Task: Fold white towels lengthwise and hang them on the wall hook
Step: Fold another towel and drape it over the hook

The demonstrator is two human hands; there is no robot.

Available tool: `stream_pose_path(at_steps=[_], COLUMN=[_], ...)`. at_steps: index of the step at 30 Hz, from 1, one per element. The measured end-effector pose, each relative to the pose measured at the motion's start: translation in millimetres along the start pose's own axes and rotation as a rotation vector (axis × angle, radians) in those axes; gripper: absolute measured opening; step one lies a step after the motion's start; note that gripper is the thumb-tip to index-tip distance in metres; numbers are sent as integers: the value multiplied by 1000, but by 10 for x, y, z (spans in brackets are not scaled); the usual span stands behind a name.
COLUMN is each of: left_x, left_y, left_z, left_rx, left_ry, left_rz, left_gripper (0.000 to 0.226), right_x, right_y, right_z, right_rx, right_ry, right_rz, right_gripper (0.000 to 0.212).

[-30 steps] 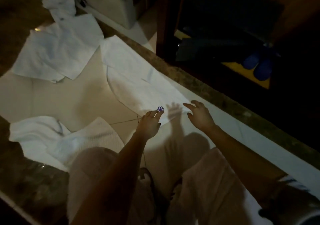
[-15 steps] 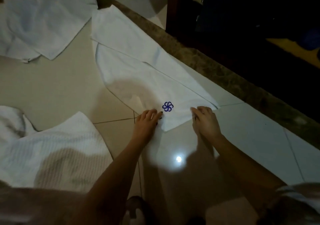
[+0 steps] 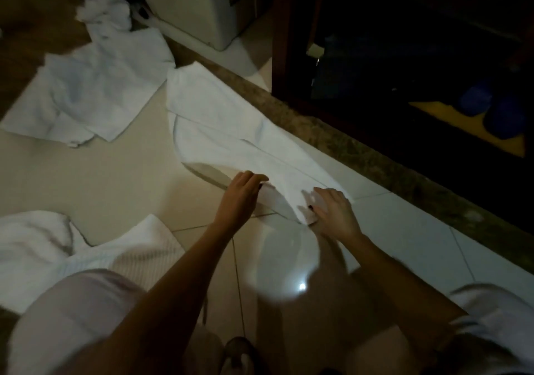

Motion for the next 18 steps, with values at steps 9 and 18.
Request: stream_pose_path(at_steps=[9, 18], left_x=[-1014, -1840], left_y=[1204, 2355], left_z=[1776, 3749], left_rx=[194, 439], left_ry=[322, 251], left_rz=[-73, 57], left_gripper=[16, 36], right_x=[-258, -39], right_y=[-1474, -2603], right_z=[1636, 4133], right_rx=[-309, -279], right_ry=[297, 512], right_rz=[98, 65], right_gripper=[20, 10])
Point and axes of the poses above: each hand's wrist, its own x-axis away from the middle knuckle, its own z-axis out of the back of the hand, y = z × x, the point moved 5 cm from there along -x, towards the middle knuckle, and after that the axes turned 1 degree about y, right-handed, at the moved point
